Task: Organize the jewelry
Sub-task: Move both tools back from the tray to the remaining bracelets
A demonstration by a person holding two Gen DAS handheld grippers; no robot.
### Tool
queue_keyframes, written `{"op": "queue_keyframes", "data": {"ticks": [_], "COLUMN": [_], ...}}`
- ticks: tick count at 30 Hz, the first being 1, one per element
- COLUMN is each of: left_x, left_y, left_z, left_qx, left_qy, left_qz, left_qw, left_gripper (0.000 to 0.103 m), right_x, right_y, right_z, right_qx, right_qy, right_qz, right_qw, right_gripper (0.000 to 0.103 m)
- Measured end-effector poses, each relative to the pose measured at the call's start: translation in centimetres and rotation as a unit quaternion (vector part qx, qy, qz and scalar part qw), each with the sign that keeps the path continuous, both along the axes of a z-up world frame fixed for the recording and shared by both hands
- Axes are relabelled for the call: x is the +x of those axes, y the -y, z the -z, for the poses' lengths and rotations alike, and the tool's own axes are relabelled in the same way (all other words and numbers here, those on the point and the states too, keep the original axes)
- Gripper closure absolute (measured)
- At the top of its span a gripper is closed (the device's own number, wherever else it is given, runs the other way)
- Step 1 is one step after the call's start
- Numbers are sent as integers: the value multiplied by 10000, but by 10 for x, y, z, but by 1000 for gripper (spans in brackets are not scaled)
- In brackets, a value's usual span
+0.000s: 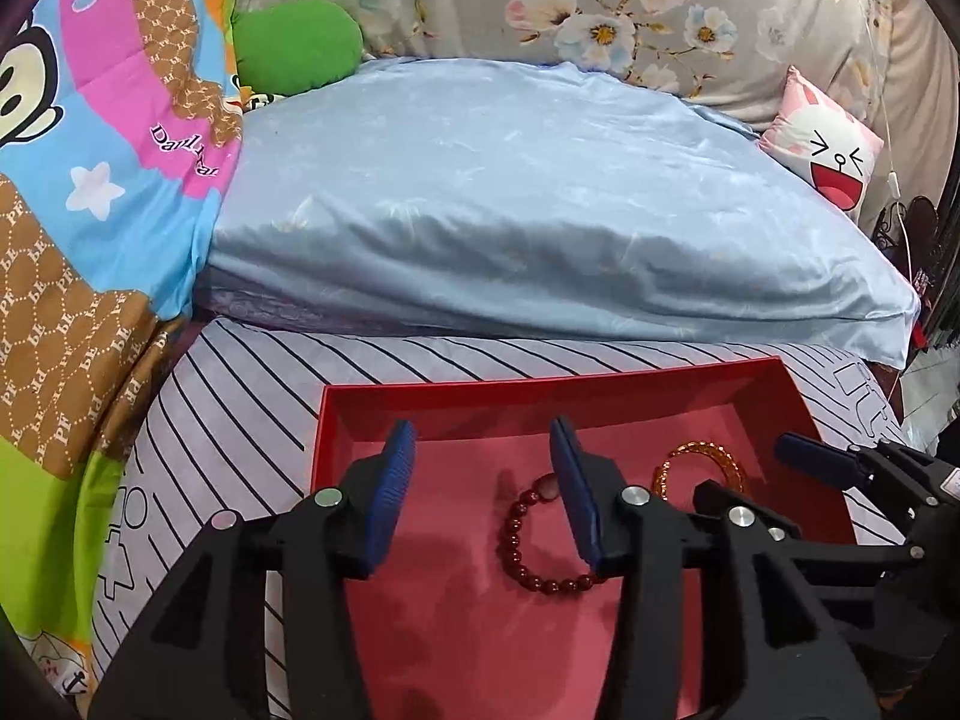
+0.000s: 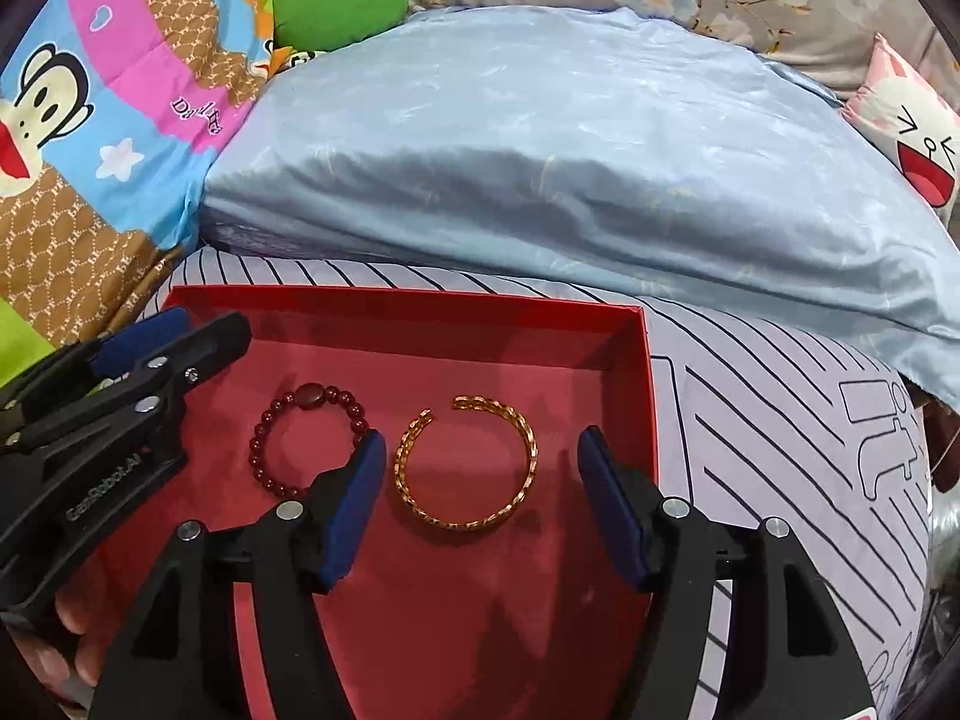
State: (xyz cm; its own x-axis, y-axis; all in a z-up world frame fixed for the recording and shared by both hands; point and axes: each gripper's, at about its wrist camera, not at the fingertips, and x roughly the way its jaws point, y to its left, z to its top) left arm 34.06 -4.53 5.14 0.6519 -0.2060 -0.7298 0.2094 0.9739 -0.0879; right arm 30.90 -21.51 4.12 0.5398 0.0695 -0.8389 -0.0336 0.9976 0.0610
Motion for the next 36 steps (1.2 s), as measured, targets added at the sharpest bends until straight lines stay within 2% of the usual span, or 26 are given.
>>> {"op": "queue_keyframes", "data": {"ticks": [5,9,11,14,17,20,28,36], "left_x": [0,-9,-23,-46,-74,-103,-181,-248], "left_y": [-6,-8,-9,-12,-16,-21,-39,-53], "left_z": [-3,-13,-27,-43,-54,-59,-47,-15], "left_qx": [-83,-118,-75,-90,-72,-143,-165,-179], "left_qy": [64,115,272,390,514,510,342,0], "left_qz": [-93,-127,-112,-83,-69,-76,-173,-249], "left_qw": [9999,9998,9995,9992,9986,9986,9991,9995], "left_gripper": [58,58,58,53,47,47,47,46], "right_x": [-6,-17,-25,-48,-77,-112,-209,-266], "right_y": [-1,0,0,-2,-1,2,12,9], "right_z": [0,-12,-21,-38,-50,-56,-47,-31], "right_qx": [31,151,231,108,49,-36,-32,150], "right_qy": [38,231,326,543,703,784,653,458], "right_qz": [25,48,36,-43,-98,-113,-16,124], "right_qw": [10000,9996,9992,9985,9975,9968,9979,9988], "right_gripper": [39,39,39,39,38,38,38,38]}}
